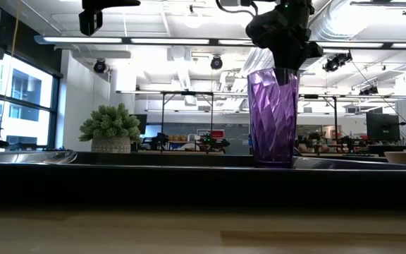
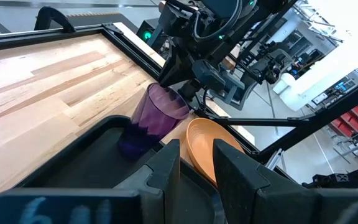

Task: Pick and place plate/cup/fork/spoon on tray
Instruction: Put the orange plate on the black tray to the right of the yellow spoon

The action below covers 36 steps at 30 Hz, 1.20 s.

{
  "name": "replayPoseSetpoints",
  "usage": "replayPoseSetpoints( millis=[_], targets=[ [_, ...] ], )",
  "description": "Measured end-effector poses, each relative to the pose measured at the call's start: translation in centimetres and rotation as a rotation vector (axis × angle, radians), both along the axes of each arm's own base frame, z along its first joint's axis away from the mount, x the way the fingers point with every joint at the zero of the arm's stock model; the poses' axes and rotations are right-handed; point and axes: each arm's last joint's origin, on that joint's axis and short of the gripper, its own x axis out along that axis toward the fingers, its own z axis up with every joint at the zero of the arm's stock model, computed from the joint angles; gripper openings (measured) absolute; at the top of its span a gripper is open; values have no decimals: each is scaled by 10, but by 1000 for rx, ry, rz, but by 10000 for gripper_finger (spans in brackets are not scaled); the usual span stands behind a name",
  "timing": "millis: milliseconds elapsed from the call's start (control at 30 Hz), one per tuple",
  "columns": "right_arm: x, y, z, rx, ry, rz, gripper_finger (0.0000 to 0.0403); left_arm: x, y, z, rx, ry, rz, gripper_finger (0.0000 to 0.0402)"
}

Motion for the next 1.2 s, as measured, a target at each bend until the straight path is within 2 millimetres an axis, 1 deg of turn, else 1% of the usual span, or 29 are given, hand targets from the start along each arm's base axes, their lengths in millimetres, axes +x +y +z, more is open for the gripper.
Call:
replayPoseSetpoints(
  millis=[133,233,333,433,533,667,833,1033,1200],
  targets=[
    [-3,1,1,15,17,1,67,0,0,0,-1,0,0,85],
    [-7,2,6,28,17,-16,67,0,0,0,-1,-1,0,85],
    [-9,1,18,16,-10,-16,67,0,0,0,-1,-1,0,85],
    [-9,2,35,13,-51,-25,67,0,0,0,-2,-3,0,85],
    [-7,7,50,15,-101,-13,67,0,0,0,-2,-3,0,85],
    [-8,25,61,29,-115,28,67,0,0,0,-2,-1,-4,85],
    [-11,50,66,126,-103,114,67,0,0,0,-1,-1,-4,85],
    [-18,79,66,191,-42,94,67,0,0,0,0,0,-5,85],
    [-31,111,64,191,27,62,67,0,0,0,-1,1,-5,85]
  ],
)
